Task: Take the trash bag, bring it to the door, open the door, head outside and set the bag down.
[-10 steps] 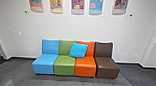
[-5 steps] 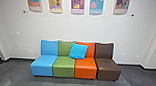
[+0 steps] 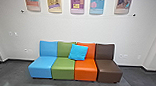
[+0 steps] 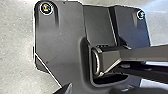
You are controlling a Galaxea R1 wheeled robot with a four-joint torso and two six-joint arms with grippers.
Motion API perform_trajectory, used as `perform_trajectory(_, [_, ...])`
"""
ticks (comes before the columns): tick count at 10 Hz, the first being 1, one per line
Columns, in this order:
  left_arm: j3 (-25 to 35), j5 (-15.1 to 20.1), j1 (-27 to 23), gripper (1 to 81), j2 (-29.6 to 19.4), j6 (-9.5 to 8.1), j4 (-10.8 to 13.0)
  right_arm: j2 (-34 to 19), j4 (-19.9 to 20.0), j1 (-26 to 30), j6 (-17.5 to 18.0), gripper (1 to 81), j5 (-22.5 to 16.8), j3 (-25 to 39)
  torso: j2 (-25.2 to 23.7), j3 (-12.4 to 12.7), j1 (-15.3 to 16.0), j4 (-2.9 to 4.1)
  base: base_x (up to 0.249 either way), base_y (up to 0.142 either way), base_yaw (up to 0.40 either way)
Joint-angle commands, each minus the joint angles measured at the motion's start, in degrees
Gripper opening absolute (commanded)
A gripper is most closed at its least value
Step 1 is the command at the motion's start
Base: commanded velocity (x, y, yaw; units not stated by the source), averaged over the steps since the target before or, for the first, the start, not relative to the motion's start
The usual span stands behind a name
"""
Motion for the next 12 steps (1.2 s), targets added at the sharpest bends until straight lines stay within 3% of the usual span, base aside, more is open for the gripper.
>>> perform_trajectory(1, [0.06, 3.41, -2.08, 81.1, 0.10, 0.26, 0.43, -0.37, -0.49, 2.01, -0.33, 81.1, -3.43, 0.37, 0.00, 0.00, 0.00, 0.00, 0.136, 0.000, 0.000])
perform_trajectory(8, [0.06, 3.41, -2.08, 81.1, -0.16, 0.26, 0.25, -0.11, -0.41, 2.27, -0.33, 81.1, -3.34, -0.59, 0.00, 0.00, 0.02, 0.00, 0.121, 0.000, 0.000])
perform_trajectory(12, [0.06, 3.41, -2.08, 81.1, -0.16, 0.26, 0.17, -0.20, -0.06, 2.27, -0.24, 81.1, -3.78, -0.51, 0.02, 0.00, 0.09, 0.00, 0.020, 0.000, 0.000])
